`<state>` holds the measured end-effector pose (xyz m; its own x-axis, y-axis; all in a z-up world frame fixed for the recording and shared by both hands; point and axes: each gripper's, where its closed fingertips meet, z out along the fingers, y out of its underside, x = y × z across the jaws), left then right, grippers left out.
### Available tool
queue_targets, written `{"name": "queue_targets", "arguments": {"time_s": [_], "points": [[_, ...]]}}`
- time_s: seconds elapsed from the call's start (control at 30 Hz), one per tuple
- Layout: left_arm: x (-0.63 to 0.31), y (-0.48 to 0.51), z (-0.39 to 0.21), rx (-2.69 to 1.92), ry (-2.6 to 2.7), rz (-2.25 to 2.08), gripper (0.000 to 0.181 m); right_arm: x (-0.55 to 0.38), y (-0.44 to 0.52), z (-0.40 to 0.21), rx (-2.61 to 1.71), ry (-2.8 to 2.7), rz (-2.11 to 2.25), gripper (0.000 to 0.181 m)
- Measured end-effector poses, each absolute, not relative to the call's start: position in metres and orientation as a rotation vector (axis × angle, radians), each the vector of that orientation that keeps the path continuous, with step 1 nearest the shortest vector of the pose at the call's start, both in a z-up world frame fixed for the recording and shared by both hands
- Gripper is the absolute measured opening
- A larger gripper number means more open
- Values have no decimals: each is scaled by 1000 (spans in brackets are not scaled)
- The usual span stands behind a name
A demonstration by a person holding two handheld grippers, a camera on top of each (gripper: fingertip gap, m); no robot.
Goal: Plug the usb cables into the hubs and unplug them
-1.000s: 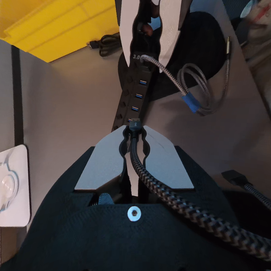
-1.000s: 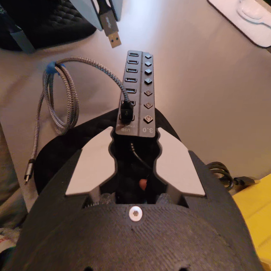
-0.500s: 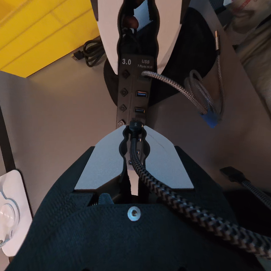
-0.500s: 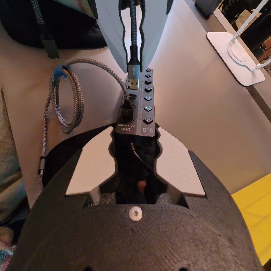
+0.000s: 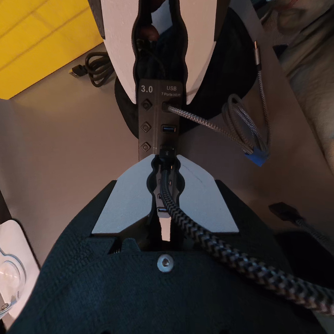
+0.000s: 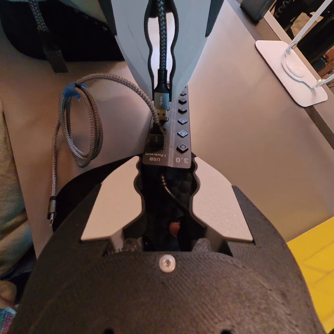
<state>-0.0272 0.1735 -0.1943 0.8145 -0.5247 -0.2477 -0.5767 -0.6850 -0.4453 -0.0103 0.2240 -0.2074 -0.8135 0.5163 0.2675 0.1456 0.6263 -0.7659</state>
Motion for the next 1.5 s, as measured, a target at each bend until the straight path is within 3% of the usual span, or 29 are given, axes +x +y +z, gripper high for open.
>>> {"name": "queue_targets", "arguments": {"time_s": [1.5], "points": [[-30, 190, -225, -2429, 914, 74, 17, -13, 232, -232, -580, -2424, 1075, 52]]}}
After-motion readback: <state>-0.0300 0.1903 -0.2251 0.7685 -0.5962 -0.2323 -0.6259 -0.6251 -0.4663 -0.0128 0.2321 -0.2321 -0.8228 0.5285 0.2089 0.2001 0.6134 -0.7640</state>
